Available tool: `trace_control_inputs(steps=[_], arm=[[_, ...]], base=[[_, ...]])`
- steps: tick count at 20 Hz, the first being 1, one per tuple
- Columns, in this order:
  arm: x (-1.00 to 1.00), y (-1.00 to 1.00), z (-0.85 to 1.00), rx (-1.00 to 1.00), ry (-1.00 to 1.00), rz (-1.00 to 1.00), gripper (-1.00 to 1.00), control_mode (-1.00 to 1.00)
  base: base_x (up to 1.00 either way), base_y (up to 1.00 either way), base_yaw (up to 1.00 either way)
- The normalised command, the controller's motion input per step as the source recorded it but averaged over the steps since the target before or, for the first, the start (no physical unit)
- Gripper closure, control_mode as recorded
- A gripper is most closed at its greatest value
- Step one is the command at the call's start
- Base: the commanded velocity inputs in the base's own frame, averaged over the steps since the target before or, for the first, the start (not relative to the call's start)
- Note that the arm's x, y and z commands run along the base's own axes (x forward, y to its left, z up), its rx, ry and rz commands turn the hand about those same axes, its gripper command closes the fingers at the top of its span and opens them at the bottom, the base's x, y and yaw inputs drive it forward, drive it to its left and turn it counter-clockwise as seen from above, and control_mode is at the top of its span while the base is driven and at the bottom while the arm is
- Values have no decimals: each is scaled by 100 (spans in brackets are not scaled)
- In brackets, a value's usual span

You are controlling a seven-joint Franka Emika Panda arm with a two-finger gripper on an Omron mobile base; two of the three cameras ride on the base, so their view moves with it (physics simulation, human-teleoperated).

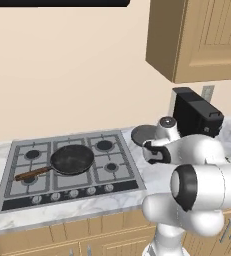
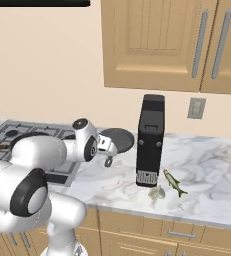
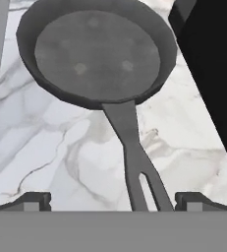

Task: Place both pans onto different burners. Then place the garlic and the fish on different pans.

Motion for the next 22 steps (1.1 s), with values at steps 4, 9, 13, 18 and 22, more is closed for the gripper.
trace_control_inputs(steps=[4, 9, 13, 18, 22], arm=[[17, -8, -17, -4, 12, 10, -100, -100], [3, -8, -20, -3, 1, 8, -100, -100], [-4, -6, -13, -5, 0, 3, -100, -100], [3, -7, -20, -4, 0, 4, -100, -100], [10, -6, -22, -3, 0, 3, -100, -100]], base=[[0, 0, 0], [0, 0, 0], [0, 0, 0], [0, 0, 0], [0, 0, 0]])
